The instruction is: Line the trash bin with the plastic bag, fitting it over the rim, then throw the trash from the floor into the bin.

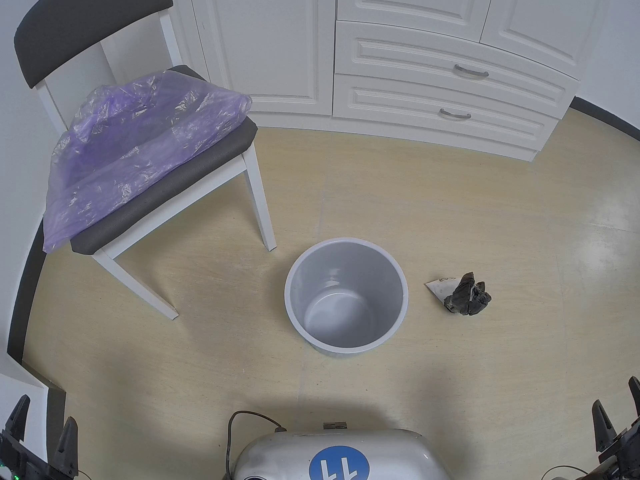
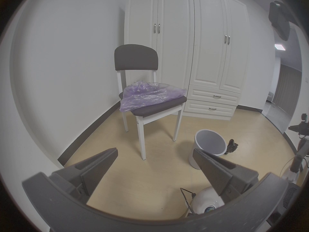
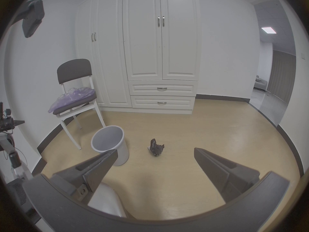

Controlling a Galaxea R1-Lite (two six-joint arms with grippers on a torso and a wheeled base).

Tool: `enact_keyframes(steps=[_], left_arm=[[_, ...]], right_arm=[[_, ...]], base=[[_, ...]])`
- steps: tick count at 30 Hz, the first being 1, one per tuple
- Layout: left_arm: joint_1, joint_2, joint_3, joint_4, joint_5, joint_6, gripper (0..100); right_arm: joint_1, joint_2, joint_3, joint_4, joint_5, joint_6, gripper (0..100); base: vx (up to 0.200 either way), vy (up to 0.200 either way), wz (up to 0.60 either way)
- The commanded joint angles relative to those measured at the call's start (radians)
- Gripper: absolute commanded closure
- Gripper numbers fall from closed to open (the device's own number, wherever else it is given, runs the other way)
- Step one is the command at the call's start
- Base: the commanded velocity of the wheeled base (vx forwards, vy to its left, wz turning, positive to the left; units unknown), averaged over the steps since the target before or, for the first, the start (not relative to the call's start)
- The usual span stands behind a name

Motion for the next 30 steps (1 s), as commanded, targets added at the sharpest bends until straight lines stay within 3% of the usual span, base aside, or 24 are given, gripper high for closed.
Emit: enact_keyframes(steps=[1,9,13,20,24,30], left_arm=[[0.0,-0.012,0.018,-0.001,0.004,-0.003,0],[0.0,-0.015,0.018,-0.002,0.008,0.005,0],[0.001,-0.015,0.018,-0.004,-0.044,0.103,0],[0.0,-0.015,0.018,-0.005,-0.045,0.094,0],[0.001,-0.013,0.018,-0.001,-0.004,-0.006,0],[0.003,-0.015,0.018,-0.013,0.019,0.037,0]], right_arm=[[0.001,-0.016,0.018,-0.001,-0.008,0.004,0],[-0.002,-0.016,0.018,-0.003,-0.013,-0.01,0],[-0.001,-0.016,0.018,-0.003,0.017,-0.076,0],[-0.002,-0.016,0.018,-0.007,0.014,-0.059,0],[-0.001,-0.016,0.018,-0.022,-0.026,0.011,0],[-0.002,-0.016,0.018,-0.021,-0.036,-0.013,0]], base=[[0.0,0.0,0.0],[0.0,0.0,0.0],[0.0,0.0,0.0],[0.0,0.0,0.0],[0.0,0.0,0.0],[0.0,0.0,0.0]])
